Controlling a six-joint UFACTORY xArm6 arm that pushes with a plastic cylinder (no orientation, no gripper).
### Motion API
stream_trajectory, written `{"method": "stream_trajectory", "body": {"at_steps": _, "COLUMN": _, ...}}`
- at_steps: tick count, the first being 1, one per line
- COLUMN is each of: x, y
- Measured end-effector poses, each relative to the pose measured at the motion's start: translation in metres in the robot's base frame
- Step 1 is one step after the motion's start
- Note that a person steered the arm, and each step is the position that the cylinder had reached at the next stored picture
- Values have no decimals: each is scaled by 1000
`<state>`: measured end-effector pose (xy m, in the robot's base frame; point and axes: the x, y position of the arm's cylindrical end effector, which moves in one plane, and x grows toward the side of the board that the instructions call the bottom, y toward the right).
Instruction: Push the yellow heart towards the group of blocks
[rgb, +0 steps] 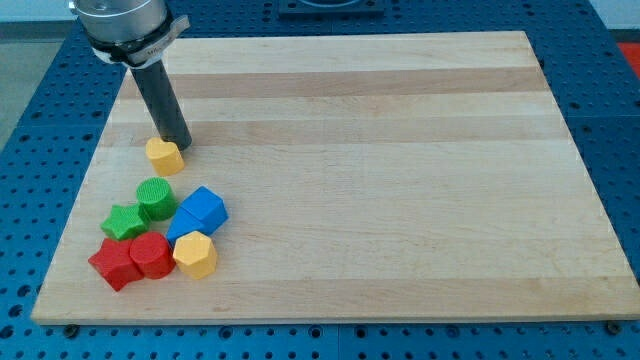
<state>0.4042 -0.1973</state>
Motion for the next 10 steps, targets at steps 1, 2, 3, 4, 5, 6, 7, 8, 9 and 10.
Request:
{"method": "stream_trajectory", "body": {"at_steps": 1, "x": 0, "y": -8}}
{"method": "stream_trajectory", "body": {"at_steps": 2, "x": 0, "y": -16}}
{"method": "stream_trajectory", "body": {"at_steps": 3, "x": 2, "y": -21}}
{"method": "stream_trajectory", "body": {"at_steps": 4, "x": 14, "y": -21}}
{"method": "stream_trajectory", "body": {"at_steps": 5, "x": 29, "y": -22}}
{"method": "stream_trajectory", "body": {"at_steps": 6, "x": 37, "y": -25}}
{"method": "stream_trajectory", "body": {"at_steps": 7, "x": 48, "y": -30}}
{"method": "stream_trajectory", "body": {"at_steps": 8, "x": 60, "y": -35}}
{"method": "stream_trajectory", "body": {"at_steps": 9, "x": 60, "y": -36}}
{"method": "stream_trajectory", "body": {"at_steps": 10, "x": 60, "y": -36}}
